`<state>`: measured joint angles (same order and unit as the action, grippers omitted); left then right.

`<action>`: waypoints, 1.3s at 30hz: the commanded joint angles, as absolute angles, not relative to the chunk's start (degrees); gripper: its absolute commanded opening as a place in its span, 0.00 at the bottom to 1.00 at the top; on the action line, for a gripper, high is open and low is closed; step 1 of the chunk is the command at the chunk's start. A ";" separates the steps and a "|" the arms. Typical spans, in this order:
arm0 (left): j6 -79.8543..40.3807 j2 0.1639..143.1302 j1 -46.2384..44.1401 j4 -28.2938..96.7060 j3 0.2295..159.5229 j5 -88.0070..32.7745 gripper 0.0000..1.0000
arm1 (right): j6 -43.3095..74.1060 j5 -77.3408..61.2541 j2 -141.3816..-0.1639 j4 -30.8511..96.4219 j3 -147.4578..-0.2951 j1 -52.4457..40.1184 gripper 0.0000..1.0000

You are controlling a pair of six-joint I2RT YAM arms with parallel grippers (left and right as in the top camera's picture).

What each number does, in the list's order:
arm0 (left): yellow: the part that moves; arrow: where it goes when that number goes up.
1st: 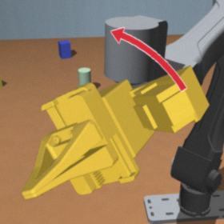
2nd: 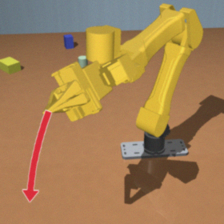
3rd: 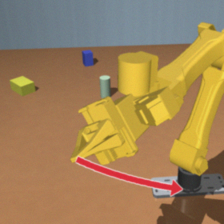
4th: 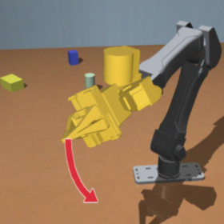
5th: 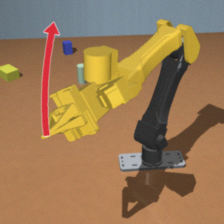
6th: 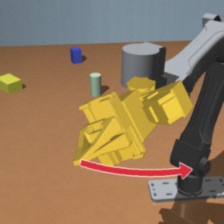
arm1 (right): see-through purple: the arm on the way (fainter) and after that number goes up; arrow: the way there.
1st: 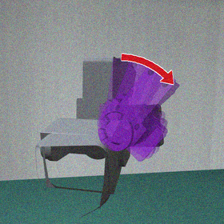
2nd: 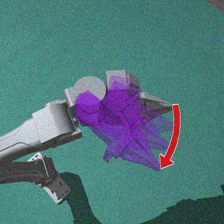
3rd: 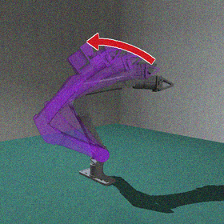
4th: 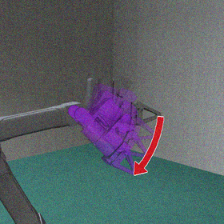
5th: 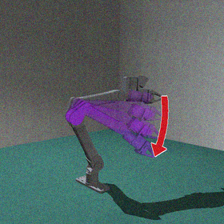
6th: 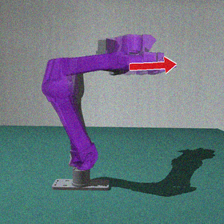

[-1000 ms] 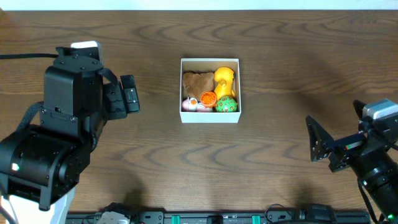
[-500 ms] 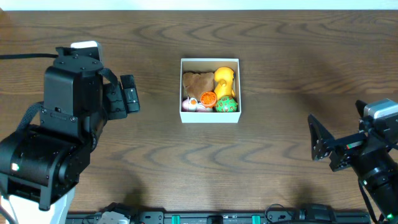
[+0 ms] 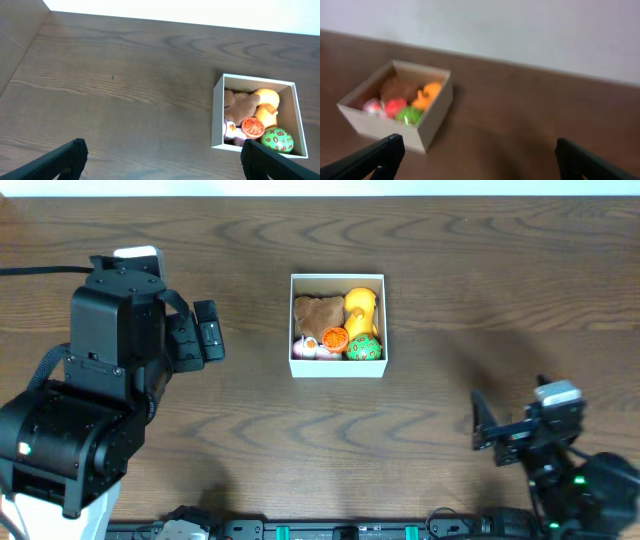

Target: Pack container

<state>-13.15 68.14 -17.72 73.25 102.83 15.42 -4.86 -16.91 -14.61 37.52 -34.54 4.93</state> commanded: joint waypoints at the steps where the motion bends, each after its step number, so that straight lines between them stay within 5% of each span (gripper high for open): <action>1: -13.43 68.20 -17.43 73.36 102.89 16.16 0.98 | -4.73 -16.95 -9.89 35.88 -26.89 4.34 0.99; 20: -13.43 68.20 -17.43 73.36 102.89 16.16 0.98 | -4.80 -16.67 -0.27 30.02 -8.51 1.48 0.99; 39: -13.43 68.20 -17.43 73.36 102.89 16.16 0.98 | -4.80 -16.71 -0.32 29.30 -8.12 1.48 0.99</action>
